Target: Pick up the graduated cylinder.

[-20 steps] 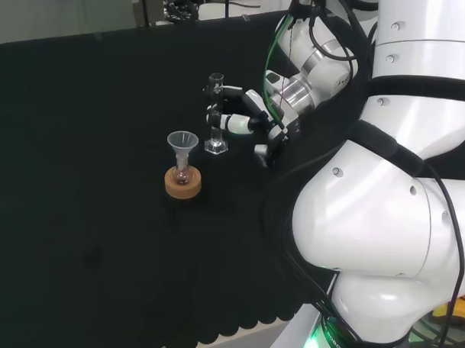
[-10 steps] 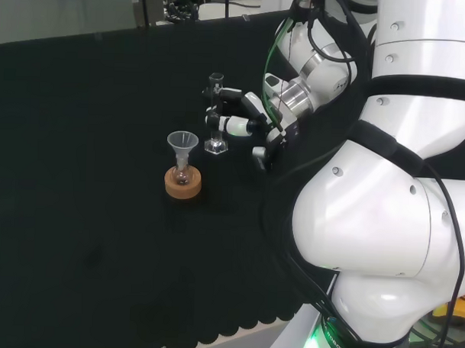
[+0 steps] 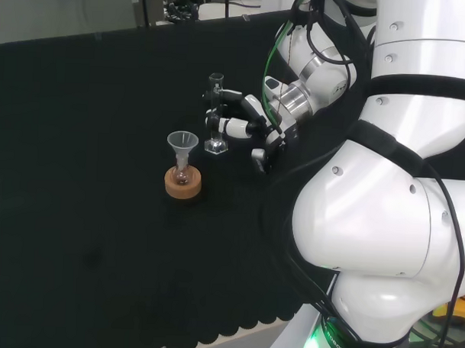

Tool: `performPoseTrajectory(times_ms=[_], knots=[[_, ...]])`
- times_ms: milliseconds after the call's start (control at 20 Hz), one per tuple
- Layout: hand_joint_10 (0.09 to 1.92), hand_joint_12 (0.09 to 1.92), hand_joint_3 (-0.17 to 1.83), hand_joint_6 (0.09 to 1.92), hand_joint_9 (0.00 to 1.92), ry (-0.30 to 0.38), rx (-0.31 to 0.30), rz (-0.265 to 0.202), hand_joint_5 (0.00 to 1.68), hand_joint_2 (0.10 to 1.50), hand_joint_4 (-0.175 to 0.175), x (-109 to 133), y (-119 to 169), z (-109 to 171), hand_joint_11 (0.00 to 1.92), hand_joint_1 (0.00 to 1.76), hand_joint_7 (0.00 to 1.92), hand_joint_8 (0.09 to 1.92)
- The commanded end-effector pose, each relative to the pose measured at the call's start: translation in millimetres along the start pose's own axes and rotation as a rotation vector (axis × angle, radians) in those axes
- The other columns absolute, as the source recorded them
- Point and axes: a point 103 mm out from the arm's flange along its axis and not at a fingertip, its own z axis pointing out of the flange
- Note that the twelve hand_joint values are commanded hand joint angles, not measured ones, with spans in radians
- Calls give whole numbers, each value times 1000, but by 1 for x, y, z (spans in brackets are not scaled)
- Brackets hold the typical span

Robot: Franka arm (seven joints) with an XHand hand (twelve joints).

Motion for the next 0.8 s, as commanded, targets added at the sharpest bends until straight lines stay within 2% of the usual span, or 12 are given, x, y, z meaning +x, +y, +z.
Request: performPoseTrajectory(times_ms=[50, 800], knots=[[351, 1136, -175, 443, 843, -4, -2, 3, 579, 1043, -36, -1, 0, 0, 657, 1136, 542, 555], [346, 1100, -175, 583, 919, -11, -33, 2, 641, 1077, -35, -3, 0, 1, 748, 1143, 589, 571]])
